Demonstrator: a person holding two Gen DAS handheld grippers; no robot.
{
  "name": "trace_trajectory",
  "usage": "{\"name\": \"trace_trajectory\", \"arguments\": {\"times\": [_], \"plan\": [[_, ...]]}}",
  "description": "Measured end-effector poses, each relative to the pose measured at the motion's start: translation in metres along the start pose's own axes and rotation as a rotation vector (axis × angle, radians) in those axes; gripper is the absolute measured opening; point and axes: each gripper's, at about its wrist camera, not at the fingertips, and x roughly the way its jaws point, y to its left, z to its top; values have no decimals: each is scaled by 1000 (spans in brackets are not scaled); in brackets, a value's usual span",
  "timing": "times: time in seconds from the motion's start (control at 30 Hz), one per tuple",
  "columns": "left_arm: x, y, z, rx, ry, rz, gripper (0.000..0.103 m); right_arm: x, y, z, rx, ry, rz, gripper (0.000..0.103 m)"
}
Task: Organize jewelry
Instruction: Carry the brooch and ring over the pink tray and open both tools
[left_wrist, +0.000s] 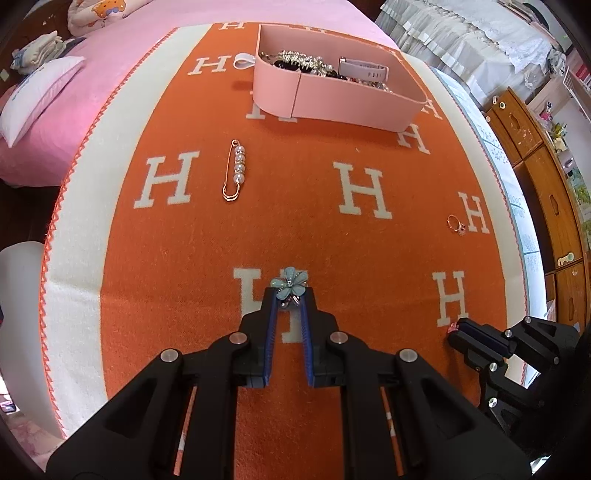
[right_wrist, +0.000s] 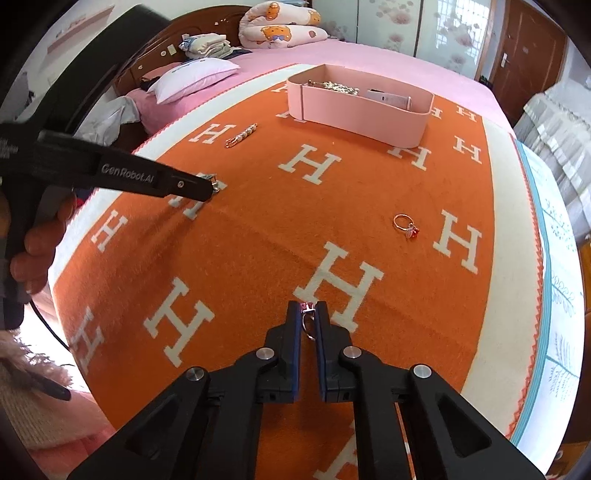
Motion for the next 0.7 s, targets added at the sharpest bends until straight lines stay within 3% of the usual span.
{"name": "trace_trajectory", "arguments": {"times": [0.33,0.7], "plan": [[-38,-9,30,-2,-84,-48,10,-19,-28,25,151,-44,98,7],[-80,-28,112,23,-198,-32,10,-61,-79,123,254,-225,172,7]]}}
